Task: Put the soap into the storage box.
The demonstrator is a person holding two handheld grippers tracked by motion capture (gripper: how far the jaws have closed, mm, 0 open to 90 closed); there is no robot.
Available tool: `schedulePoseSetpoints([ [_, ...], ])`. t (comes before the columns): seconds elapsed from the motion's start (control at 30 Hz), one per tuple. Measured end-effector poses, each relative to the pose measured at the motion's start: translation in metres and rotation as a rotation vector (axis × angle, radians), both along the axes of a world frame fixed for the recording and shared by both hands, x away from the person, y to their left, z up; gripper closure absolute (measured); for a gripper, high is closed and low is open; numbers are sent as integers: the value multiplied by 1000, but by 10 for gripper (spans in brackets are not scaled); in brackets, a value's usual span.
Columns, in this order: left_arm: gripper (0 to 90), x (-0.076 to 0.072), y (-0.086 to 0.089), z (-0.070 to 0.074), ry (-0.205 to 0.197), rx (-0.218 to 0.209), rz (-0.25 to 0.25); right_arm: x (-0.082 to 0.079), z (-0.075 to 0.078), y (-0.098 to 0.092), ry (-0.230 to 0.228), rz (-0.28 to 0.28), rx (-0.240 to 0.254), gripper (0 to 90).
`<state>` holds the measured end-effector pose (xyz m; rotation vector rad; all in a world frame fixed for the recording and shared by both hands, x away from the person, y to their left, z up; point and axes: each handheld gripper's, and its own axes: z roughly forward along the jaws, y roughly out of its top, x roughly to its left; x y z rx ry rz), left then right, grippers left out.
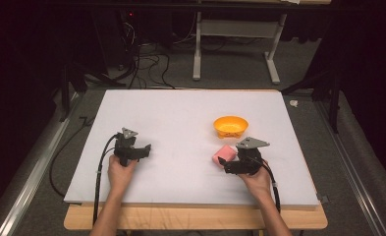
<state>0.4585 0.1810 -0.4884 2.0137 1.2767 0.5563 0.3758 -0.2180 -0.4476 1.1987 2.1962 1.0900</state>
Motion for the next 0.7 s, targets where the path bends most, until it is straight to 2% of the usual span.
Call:
schedulePoseSetpoints([
  [0.13,196,0,0,0,0,0,0,4,-1,4,-9,11,-9,123],
  [0.7,196,0,0,0,1,-1,0,22,-7,16,31,36,-53,121],
])
